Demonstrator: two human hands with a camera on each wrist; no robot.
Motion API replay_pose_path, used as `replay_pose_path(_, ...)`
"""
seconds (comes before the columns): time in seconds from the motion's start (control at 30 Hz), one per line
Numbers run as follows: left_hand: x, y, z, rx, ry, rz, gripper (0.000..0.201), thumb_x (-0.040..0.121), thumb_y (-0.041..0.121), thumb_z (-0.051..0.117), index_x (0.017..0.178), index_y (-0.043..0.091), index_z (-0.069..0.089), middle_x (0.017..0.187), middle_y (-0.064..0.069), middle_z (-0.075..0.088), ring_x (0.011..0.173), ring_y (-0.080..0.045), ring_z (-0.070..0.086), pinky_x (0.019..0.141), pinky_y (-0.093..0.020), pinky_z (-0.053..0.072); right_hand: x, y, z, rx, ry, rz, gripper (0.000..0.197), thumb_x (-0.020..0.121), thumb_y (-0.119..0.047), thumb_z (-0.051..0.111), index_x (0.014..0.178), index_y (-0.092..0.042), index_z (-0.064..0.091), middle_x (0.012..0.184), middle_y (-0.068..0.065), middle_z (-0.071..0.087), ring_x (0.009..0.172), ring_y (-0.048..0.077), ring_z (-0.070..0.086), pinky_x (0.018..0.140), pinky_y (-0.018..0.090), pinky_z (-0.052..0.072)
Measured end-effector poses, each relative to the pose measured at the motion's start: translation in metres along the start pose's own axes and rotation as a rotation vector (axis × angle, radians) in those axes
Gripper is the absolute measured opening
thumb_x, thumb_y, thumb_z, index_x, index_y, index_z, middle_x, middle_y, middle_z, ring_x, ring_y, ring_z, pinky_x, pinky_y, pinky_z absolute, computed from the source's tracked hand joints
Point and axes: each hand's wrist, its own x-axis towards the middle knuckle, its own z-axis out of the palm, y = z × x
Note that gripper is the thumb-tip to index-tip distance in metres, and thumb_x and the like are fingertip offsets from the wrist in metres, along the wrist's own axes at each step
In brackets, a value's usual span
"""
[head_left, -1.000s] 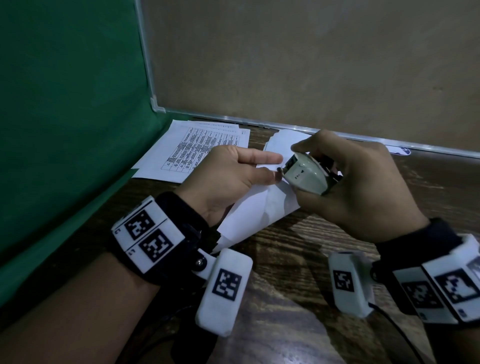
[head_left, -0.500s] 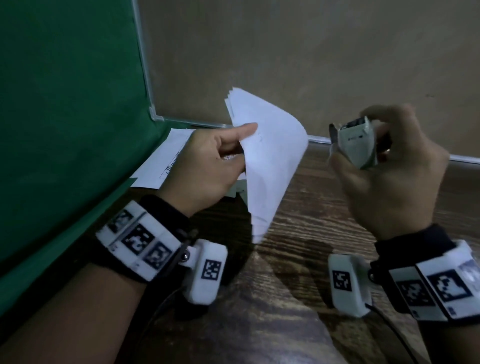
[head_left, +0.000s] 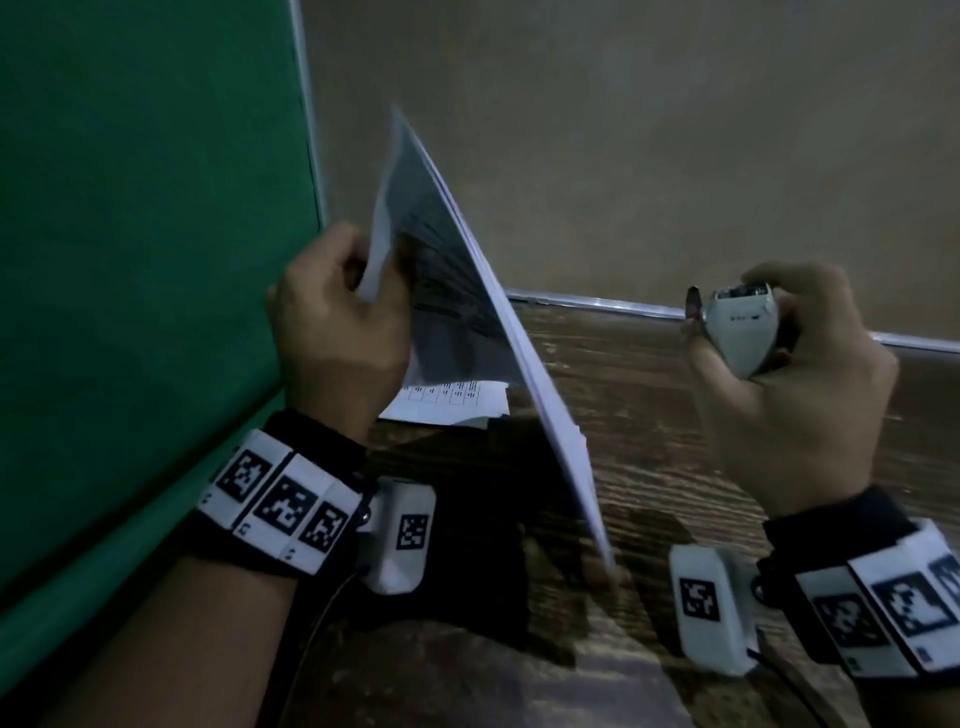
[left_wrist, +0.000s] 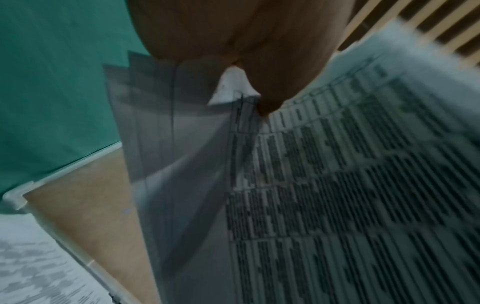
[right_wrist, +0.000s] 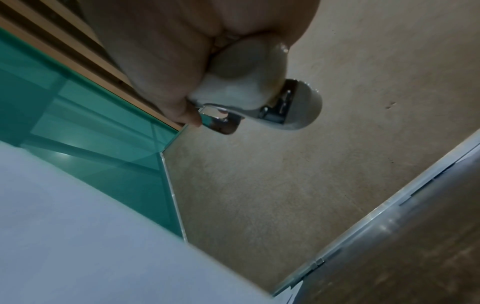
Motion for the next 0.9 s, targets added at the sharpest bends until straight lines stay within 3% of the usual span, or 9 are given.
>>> replay_pose_path(0.07,0.003,-0.01,0.001,0.066,-0.022,-0.141,0.042,0.09,0.032,0.065,0.065,0.003,0.046,0.059,-0.01,0.045,0.057,-0.03,0.042,0.054,-0.036,0.026,-0.001,0.0,0.001,0.002,0.021,-0.003,0.025,0.089,-0.022,0.078,0.105,-0.01,0.063,0.078,-0.002,0.06,0.065,0.014,0.057,0.062,0.031,0.048)
replay_pose_path(0.17,0.005,-0.017,0.003,0.148,-0.173,-0.374,0.04,0.088,0.025,0.071,0.068,0.0,0.046,0.061,-0.009,0.041,0.06,-0.026,0.04,0.053,-0.034,0.028,-0.001,0.0,0.001,-0.004,0.028,0.007,0.027,0.089,-0.023,0.077,0.107,-0.01,0.063,0.079,-0.004,0.06,0.067,0.01,0.055,0.063,0.024,0.046)
replay_pose_path(0.27,0.004,-0.023,0.004,0.21,-0.289,-0.465,0.03,0.086,0.023,0.074,0.08,0.001,0.055,0.065,-0.008,0.047,0.064,-0.027,0.044,0.052,-0.033,0.03,0.0,-0.001,0.0,-0.004,0.034,0.015,0.03,0.088,-0.024,0.077,0.11,-0.009,0.063,0.083,-0.006,0.061,0.071,0.008,0.057,0.066,0.029,0.05)
replay_pose_path(0.37,0.003,-0.022,0.003,0.184,-0.347,-0.51,0.013,0.086,0.02,0.075,0.09,0.014,0.064,0.075,0.001,0.066,0.073,-0.025,0.062,0.06,-0.032,0.045,0.002,0.0,-0.002,0.013,0.069,0.036,0.032,0.09,-0.031,0.077,0.113,-0.011,0.064,0.087,-0.008,0.064,0.073,0.007,0.06,0.067,0.035,0.055)
replay_pose_path(0.43,0.004,-0.021,0.002,0.098,-0.378,-0.535,0.009,0.086,0.018,0.077,0.087,0.023,0.07,0.087,0.003,0.077,0.082,-0.023,0.075,0.079,-0.036,0.06,0.002,0.001,-0.003,0.014,0.051,0.006,0.032,0.092,-0.032,0.077,0.115,-0.012,0.066,0.088,-0.007,0.064,0.073,0.007,0.06,0.068,0.032,0.055)
replay_pose_path(0.57,-0.002,-0.014,0.004,-0.051,-0.563,-0.566,0.006,0.089,0.012,0.077,0.089,0.018,0.078,0.089,-0.007,0.081,0.085,-0.032,0.078,0.084,-0.053,0.062,0.0,0.003,-0.001,0.002,-0.247,-0.08,0.042,0.093,-0.026,0.073,0.13,-0.009,0.064,0.093,-0.007,0.066,0.079,0.005,0.06,0.073,0.007,0.044)
replay_pose_path(0.67,-0.008,-0.007,0.007,-0.183,-0.703,-0.563,0.011,0.092,0.009,0.075,0.096,0.018,0.081,0.092,-0.006,0.082,0.089,-0.034,0.078,0.088,-0.059,0.061,-0.002,0.002,0.002,0.033,-0.508,-0.12,0.047,0.093,-0.04,0.066,0.132,-0.014,0.063,0.095,-0.015,0.066,0.083,0.001,0.062,0.075,0.013,0.048)
replay_pose_path(0.8,-0.016,0.004,0.011,-0.312,-0.881,-0.519,0.019,0.095,0.004,0.069,0.11,0.012,0.079,0.102,-0.006,0.081,0.097,-0.029,0.078,0.097,-0.054,0.059,-0.004,0.002,0.002,0.077,-0.68,-0.121,0.046,0.094,-0.046,0.065,0.133,-0.022,0.06,0.093,-0.02,0.068,0.083,0.003,0.067,0.076,0.027,0.053)
replay_pose_path(0.9,-0.025,0.017,0.016,-0.313,-0.936,-0.443,0.021,0.096,0.007,0.07,0.113,0.015,0.079,0.101,0.0,0.082,0.096,-0.022,0.078,0.097,-0.049,0.059,-0.005,-0.001,0.002,0.088,-0.711,-0.151,0.047,0.094,-0.046,0.065,0.134,-0.022,0.059,0.094,-0.027,0.063,0.085,-0.01,0.061,0.074,0.012,0.045)
